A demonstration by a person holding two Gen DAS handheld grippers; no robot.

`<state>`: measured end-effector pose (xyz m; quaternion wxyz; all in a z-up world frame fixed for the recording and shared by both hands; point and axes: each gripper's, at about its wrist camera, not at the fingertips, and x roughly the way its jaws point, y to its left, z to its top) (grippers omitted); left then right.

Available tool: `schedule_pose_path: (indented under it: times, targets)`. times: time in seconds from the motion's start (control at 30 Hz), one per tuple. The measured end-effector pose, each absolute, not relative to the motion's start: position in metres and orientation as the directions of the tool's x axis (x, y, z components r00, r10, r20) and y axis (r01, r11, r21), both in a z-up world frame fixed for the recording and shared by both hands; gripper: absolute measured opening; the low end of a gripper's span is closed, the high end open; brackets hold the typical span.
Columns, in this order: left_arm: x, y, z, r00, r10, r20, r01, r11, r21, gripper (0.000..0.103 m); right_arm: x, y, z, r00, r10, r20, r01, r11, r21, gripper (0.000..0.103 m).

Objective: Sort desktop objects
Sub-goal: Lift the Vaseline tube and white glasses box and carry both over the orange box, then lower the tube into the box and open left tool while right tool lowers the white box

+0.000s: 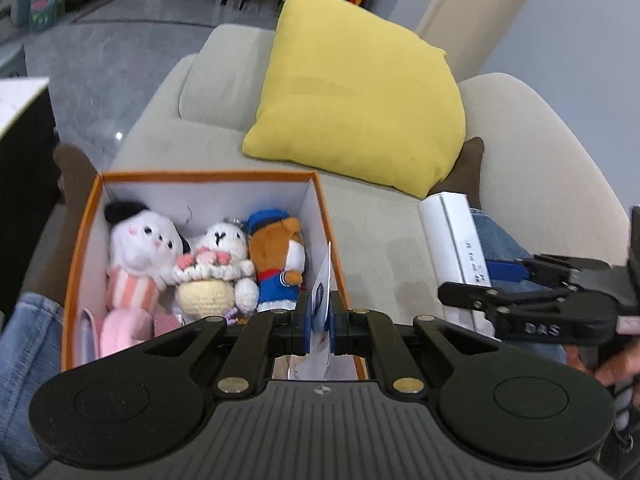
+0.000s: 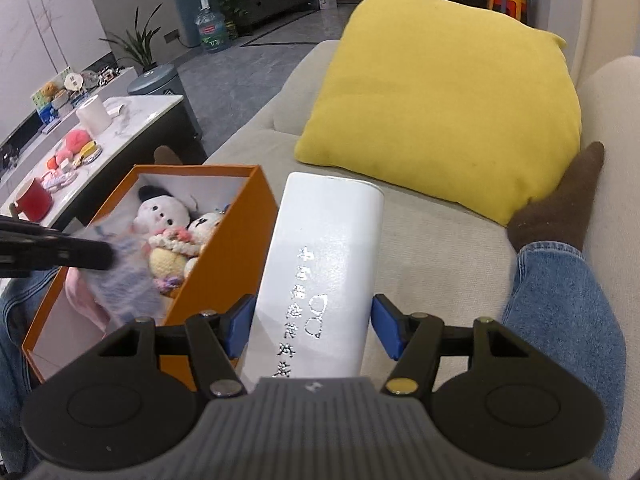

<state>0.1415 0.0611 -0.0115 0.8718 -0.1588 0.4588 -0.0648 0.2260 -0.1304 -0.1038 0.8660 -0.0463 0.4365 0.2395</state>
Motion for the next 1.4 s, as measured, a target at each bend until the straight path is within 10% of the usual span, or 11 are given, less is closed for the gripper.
schedule_pose_path:
  times: [1.0, 1.4]
  targets:
    - [0.125, 0.071, -0.047, 0.57, -0.343, -0.747, 0.039, 0.919, -0.393, 0.018, 0.188, -0.081, -0.078, 0.49, 0.328, -0.807, -0.618, 0.785, -0.056, 0.065]
    - [0.058, 0.135, 0.007, 0.671, -0.128, -0.73, -0.063, 0.971, -0.229, 0.019, 0.146, 0.005, -0.059, 0.408, 0.459, -0.79, -0.864, 0.474, -0.171, 0.065]
